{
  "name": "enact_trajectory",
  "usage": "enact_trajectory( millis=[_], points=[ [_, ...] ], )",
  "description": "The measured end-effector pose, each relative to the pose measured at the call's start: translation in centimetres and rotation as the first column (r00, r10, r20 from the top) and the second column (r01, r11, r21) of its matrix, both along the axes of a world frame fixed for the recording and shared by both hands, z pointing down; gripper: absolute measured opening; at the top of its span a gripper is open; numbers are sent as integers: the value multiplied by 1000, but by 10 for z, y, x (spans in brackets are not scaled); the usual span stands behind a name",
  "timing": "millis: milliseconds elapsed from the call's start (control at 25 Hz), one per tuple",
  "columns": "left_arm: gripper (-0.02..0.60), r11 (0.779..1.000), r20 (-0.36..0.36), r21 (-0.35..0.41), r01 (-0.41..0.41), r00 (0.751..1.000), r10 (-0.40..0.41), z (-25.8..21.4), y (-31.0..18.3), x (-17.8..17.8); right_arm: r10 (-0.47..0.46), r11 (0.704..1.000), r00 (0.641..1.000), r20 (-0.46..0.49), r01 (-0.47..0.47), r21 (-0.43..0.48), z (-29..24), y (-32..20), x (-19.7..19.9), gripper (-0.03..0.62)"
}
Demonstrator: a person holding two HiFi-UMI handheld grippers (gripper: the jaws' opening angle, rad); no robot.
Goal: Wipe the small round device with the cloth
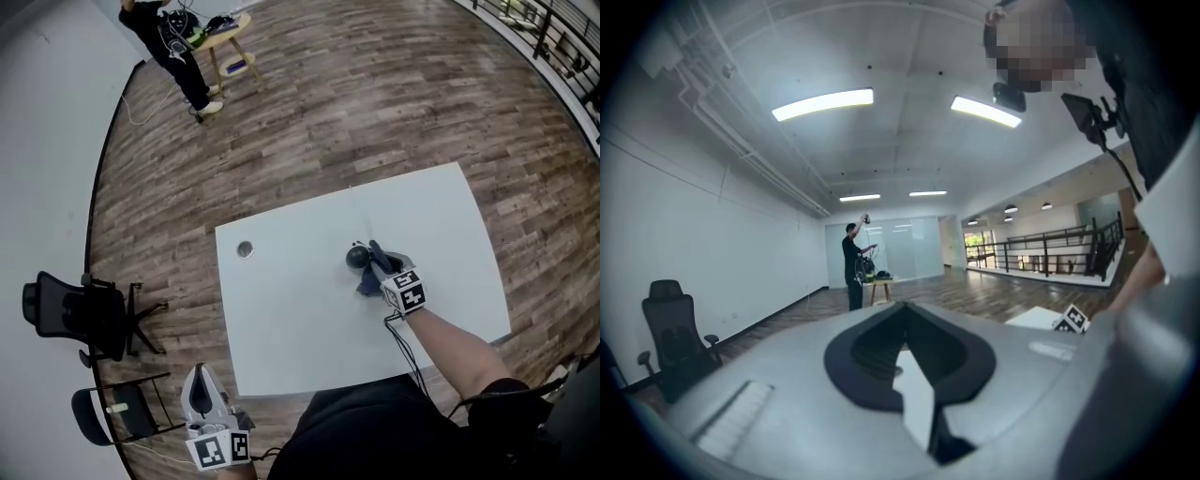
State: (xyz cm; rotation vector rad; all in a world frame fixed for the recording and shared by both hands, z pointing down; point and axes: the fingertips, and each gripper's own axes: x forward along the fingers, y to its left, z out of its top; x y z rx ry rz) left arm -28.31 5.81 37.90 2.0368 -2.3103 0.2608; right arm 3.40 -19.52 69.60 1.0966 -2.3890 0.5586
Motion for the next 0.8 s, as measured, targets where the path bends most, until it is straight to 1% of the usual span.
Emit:
enact_trajectory(
  millis=[80, 160, 280, 400, 520, 600, 680, 800],
  points=[
    [6, 1000, -8, 0, -1, 1000, 1, 1, -1, 0, -25, 999, 1000, 2, 25, -39, 11, 12, -1, 104],
    [6, 1000, -17, 11, 2, 1000, -2, 3, 0, -1, 4, 999, 1000, 23, -3, -37, 6, 15, 9, 104],
    [6, 1000, -33, 28, 3, 999, -2, 7, 0, -2, 54, 997, 996, 67, -57, 51, -33, 0, 29, 104],
    [6, 999, -58, 36, 15, 998, -13, 14, 0, -5, 63, 985, 990, 126, -82, 152, -87, -22, 32, 104],
    [6, 999, -74, 48, 26, 997, -22, 16, 4, -10, 43, 970, 977, 208, -91, 227, -139, -34, 15, 104],
    [6, 998, -78, 61, 35, 997, -30, 14, 5, -16, 6, 964, 971, 241, -69, 256, -161, -40, -6, 104],
    [6, 996, -81, 69, 48, 996, -42, 12, 8, -22, -40, 961, 972, 233, -27, 276, -169, -44, -30, 104],
    [6, 995, -86, 69, 69, 994, -63, 12, 16, -30, -90, 960, 981, 173, 40, 276, -158, -47, -58, 104]
  ],
)
